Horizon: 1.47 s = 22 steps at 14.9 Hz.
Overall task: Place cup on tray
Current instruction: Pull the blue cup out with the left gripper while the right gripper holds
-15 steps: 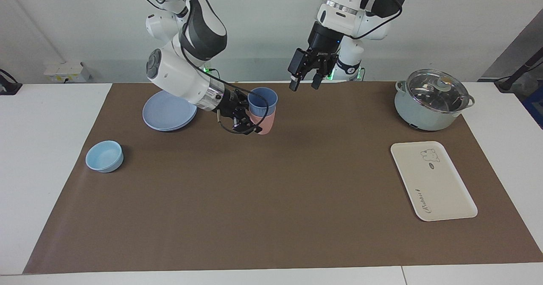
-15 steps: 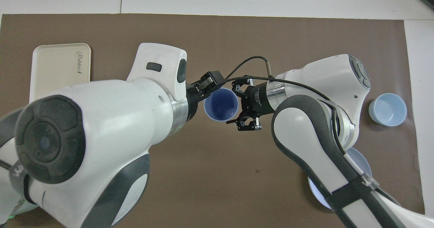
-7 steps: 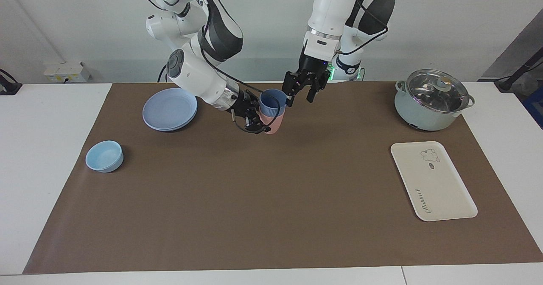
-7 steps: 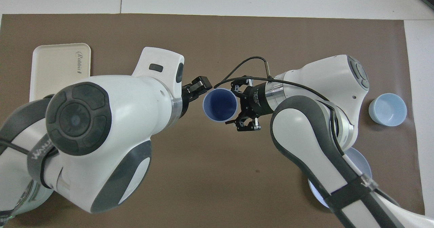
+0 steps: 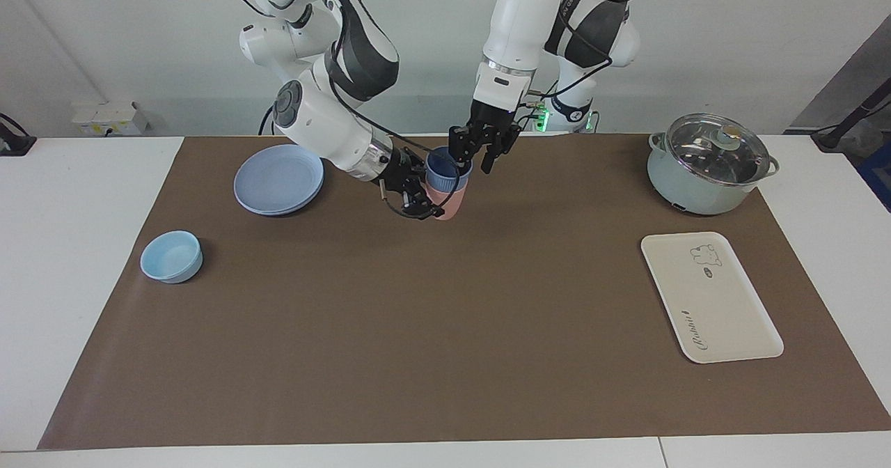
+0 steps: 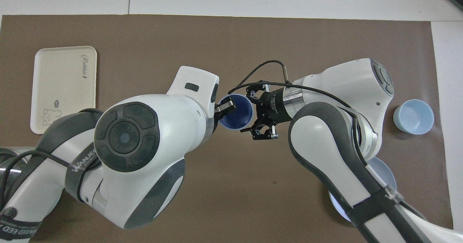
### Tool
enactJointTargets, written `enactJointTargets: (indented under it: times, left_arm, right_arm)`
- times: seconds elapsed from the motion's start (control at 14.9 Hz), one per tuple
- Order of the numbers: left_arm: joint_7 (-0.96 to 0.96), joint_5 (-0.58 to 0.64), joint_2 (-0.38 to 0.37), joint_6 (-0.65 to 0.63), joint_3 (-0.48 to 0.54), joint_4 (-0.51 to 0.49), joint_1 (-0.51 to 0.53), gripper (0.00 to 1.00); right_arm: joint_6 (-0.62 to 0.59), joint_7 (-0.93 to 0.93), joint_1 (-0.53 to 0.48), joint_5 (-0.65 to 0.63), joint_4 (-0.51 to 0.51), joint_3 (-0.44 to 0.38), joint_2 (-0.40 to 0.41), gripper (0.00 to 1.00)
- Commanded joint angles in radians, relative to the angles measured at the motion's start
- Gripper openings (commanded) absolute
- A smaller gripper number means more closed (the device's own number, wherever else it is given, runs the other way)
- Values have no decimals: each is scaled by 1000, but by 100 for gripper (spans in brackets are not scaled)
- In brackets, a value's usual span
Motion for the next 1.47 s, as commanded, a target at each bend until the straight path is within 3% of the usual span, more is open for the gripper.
enactJointTargets:
  times: [0.0, 0.34, 0.54, 0.8, 0.94, 1.07, 1.21, 1.41]
  left_arm:
    - [-35, 20, -4, 14, 14, -5, -19, 0]
    - [-54, 17, 17, -93, 14, 113, -13, 0]
    - [-56, 8, 2, -226, 21, 226, -1, 0]
    - [-3, 18, -24, -346, 28, 283, 106, 0]
    - [97, 12, -43, -347, 34, 256, 181, 0]
    - [292, -11, -87, -316, 35, 148, 305, 0]
    - [544, -78, -129, -208, 35, -9, 466, 0]
    - [784, -84, -92, -92, 37, -88, 618, 0]
  right_arm:
    - [20, 35, 6, -19, -11, 0, -16, 0]
    - [19, 34, 6, -19, -11, 0, -16, 0]
    - [17, 35, 5, -19, -9, 0, -16, 0]
    - [13, 29, -3, -19, -6, 0, -15, 0]
    - [3, 23, -12, -19, -6, -2, -15, 0]
    - [3, 14, -40, -19, -12, -3, -15, 0]
    - [-42, -46, -116, -18, -15, -3, -15, 0]
    - [-140, -196, -263, -18, -26, -3, -15, 0]
